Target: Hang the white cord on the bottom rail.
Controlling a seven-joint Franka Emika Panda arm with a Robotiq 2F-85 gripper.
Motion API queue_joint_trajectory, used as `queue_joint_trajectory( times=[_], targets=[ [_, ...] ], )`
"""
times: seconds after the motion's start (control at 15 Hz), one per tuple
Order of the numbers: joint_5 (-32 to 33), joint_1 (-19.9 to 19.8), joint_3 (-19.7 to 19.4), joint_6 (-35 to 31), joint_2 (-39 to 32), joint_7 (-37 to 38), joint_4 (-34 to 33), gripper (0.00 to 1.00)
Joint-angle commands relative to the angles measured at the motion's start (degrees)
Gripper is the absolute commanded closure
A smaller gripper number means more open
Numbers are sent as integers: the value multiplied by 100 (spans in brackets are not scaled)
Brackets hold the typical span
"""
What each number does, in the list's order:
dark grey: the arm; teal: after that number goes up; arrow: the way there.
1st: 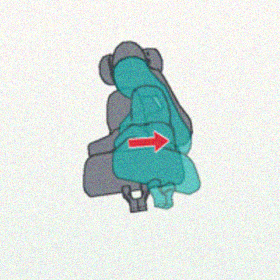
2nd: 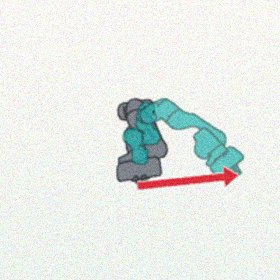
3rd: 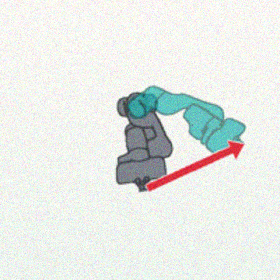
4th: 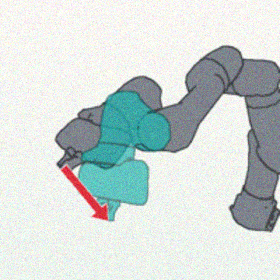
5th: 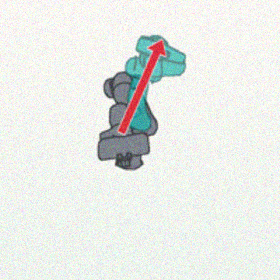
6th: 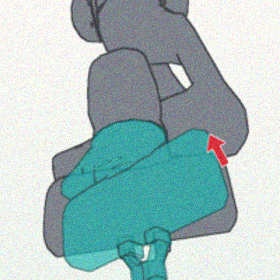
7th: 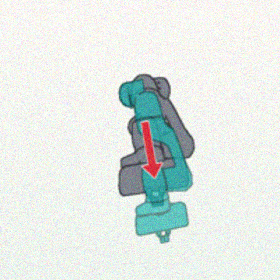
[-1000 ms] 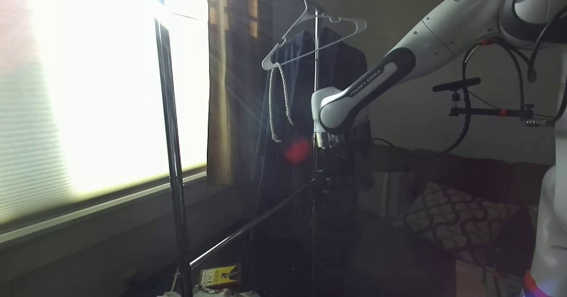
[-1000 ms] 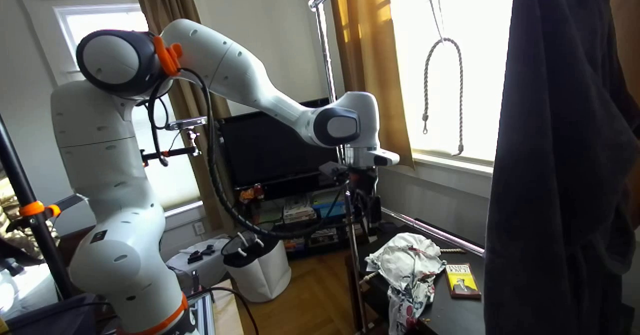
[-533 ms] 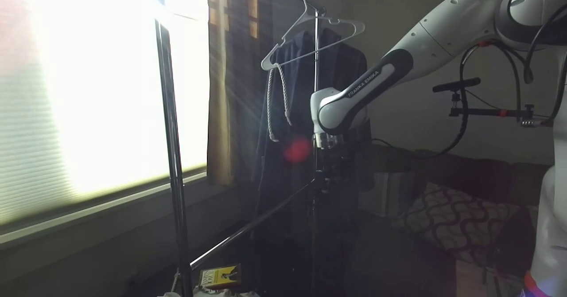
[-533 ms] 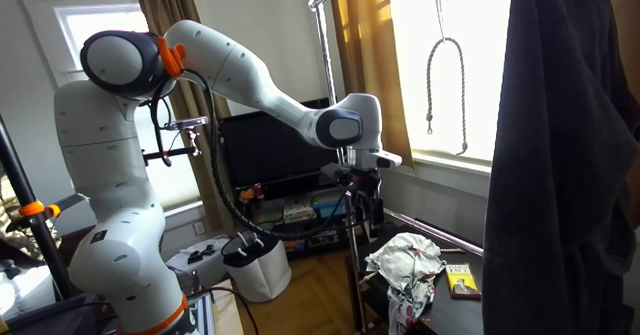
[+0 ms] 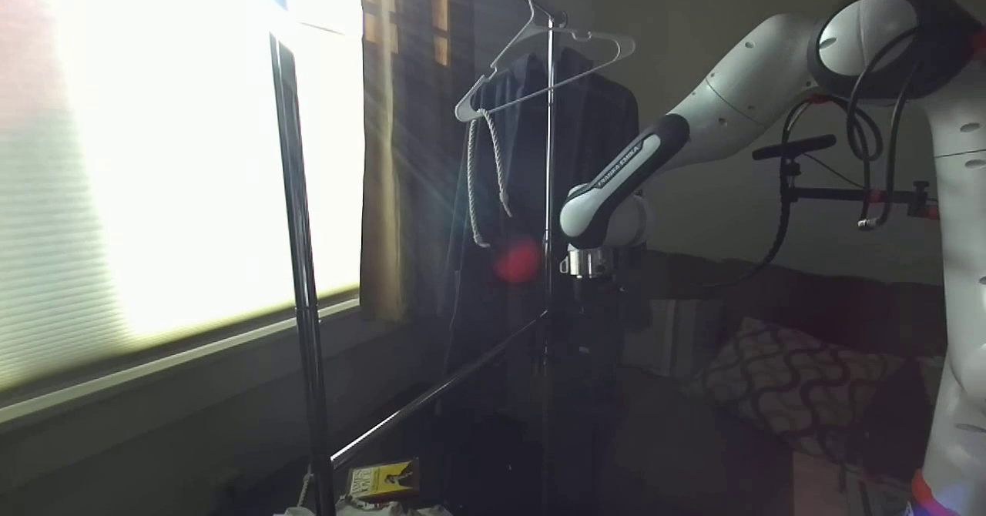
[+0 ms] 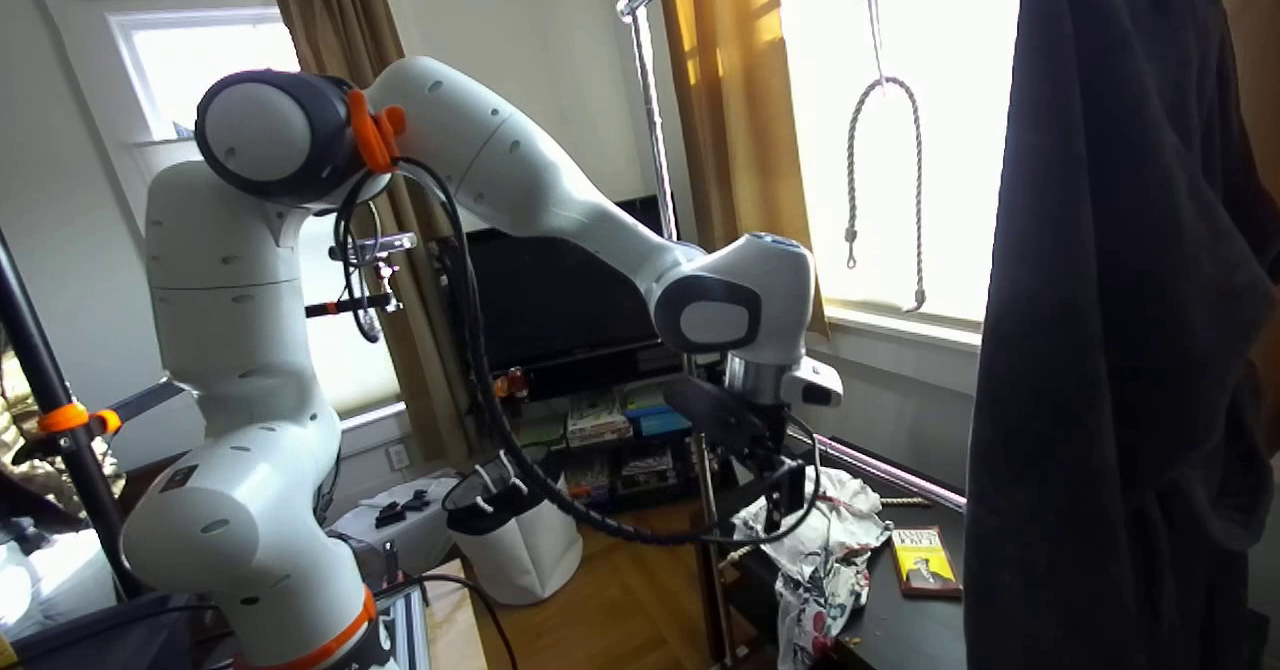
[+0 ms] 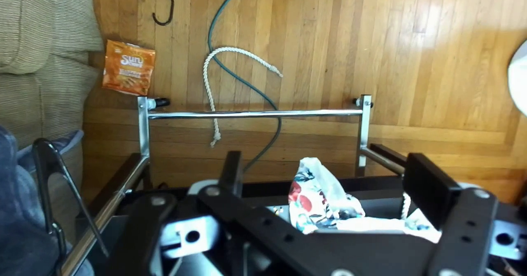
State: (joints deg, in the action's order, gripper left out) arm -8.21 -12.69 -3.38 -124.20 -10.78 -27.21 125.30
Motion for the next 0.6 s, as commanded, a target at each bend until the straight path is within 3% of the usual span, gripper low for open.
queue_joint_trajectory(
  times=[0.0,0.07,0.13,0.2,0.33,0.53],
  targets=[
    [-434,-400,-171,646,-923,-1116,-661,0],
    [-412,-450,-207,889,-1037,-1094,-796,0],
    [-259,-316,-193,475,-628,-853,-375,0],
    [-267,-403,-217,615,-815,-941,-523,0],
    [-702,-409,-94,181,-170,-913,-89,0],
    [-1434,-358,-9,142,754,-1048,307,0]
  ],
)
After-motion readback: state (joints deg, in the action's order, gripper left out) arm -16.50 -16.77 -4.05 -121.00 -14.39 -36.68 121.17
